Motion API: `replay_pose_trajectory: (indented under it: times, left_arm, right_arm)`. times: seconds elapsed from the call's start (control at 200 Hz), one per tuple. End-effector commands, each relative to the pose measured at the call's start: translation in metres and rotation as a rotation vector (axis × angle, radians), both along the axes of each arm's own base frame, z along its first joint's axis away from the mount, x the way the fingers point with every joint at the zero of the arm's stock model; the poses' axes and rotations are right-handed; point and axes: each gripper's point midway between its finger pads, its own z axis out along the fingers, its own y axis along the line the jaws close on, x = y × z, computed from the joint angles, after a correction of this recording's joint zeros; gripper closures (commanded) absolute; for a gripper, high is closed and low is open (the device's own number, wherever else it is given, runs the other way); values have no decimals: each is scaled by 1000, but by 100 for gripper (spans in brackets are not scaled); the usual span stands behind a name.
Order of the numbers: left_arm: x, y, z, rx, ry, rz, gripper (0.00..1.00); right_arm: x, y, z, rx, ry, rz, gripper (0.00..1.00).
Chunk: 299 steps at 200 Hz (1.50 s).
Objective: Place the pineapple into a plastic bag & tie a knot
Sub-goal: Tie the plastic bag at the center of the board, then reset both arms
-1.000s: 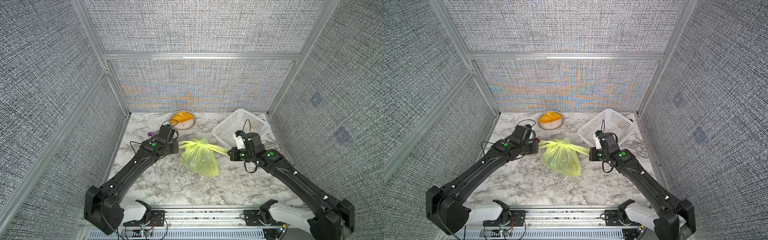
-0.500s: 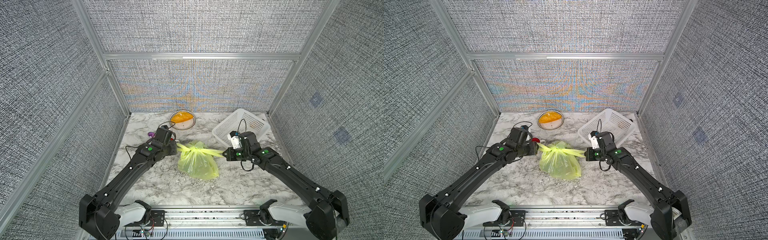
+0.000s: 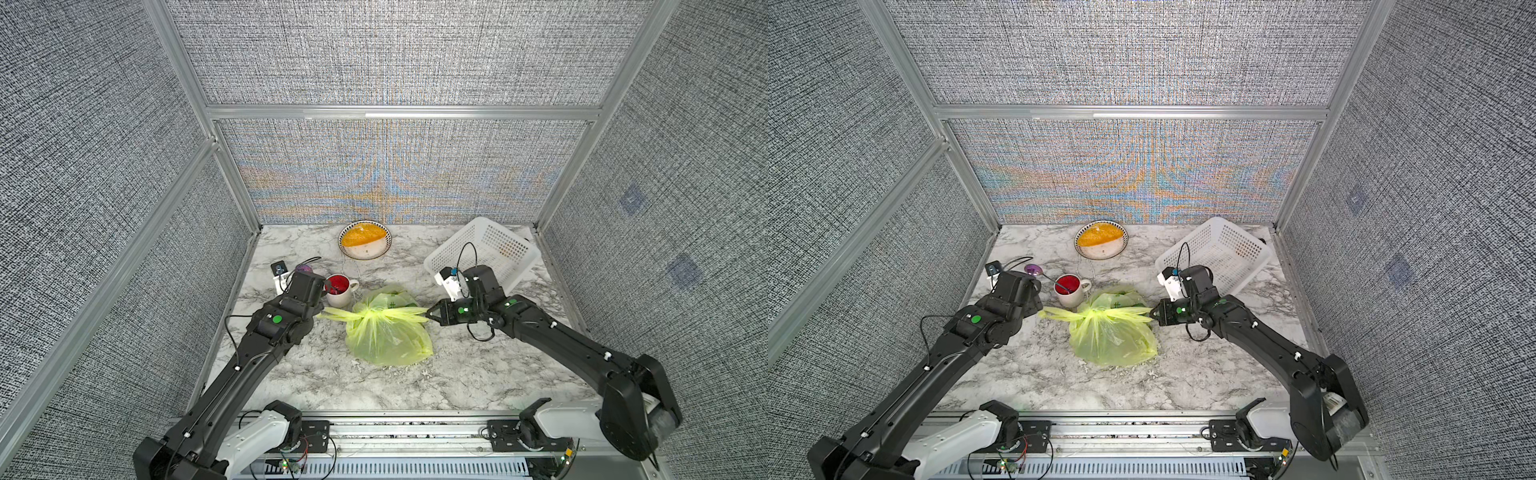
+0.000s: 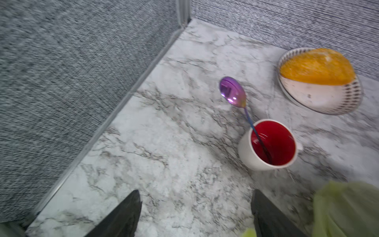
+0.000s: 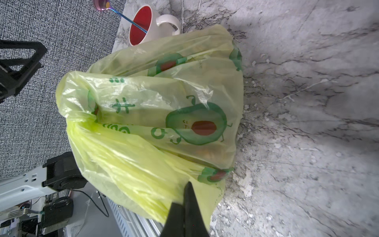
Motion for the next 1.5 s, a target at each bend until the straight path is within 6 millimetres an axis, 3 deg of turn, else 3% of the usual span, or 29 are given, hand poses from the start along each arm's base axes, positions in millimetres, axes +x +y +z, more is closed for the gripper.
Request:
replay_pose_trajectory:
  times: [0.0, 0.05, 0.125, 0.27, 0.4, 0.521, 0.596, 0.681, 0.826, 0.846, 0.931, 1.011, 1.081, 1.136, 1.241, 1.376, 1.446, 1.491]
  left_arm:
    - [-5, 30, -5, 78, -12, 112, 14]
    - [-5, 37, -19, 70, 5, 132, 15]
    - [-4, 46, -33, 71, 1, 168, 16]
    - [9, 52, -43, 132, -31, 152, 16]
    - [13, 59, -54, 200, -26, 148, 16]
    - [19, 59, -63, 212, -67, 93, 15]
    - [26, 58, -62, 224, -88, 34, 14]
    - [35, 55, -63, 248, -109, -27, 13]
    - [48, 45, -73, 191, -198, -112, 12]
    - [49, 44, -75, 187, -216, -123, 12]
    - [54, 41, -80, 183, -275, -153, 12]
    - [56, 39, -85, 171, -295, -178, 12]
    - [60, 36, -83, 177, -304, -219, 12]
    - [63, 35, -83, 174, -319, -236, 12]
    - [74, 31, -82, 169, -339, -277, 12]
    - [91, 14, -84, 157, -336, -384, 12]
    - [98, 7, -88, 148, -337, -425, 12]
    - [102, 2, -93, 145, -330, -455, 13]
  right_arm:
    - [2, 12, 7, 33, -29, 31, 100]
    - [4, 14, 6, 39, -32, 30, 99]
    - [6, 19, 8, 54, -38, 37, 88]
    - [7, 27, 11, 60, -49, 53, 69]
    - [8, 15, 26, 28, -98, 27, 49]
    - [10, -12, 53, -7, -170, -55, 32]
    - [11, -39, 67, -35, -218, -120, 28]
    - [18, -84, 76, -90, -282, -251, 27]
    - [33, -202, 79, -320, -452, -653, 26]
    - [32, -218, 67, -361, -450, -706, 26]
    - [28, -275, 49, -467, -507, -894, 26]
    - [28, -309, 30, -517, -544, -1013, 26]
    - [33, -328, 14, -531, -583, -1080, 26]
    - [40, -331, 1, -536, -628, -1073, 27]
    - [58, -317, -18, -474, -720, -994, 26]
    - [87, -291, -23, -364, -788, -878, 27]
    - [98, -286, -15, -359, -866, -858, 27]
    - [107, -286, -20, -337, -838, -861, 27]
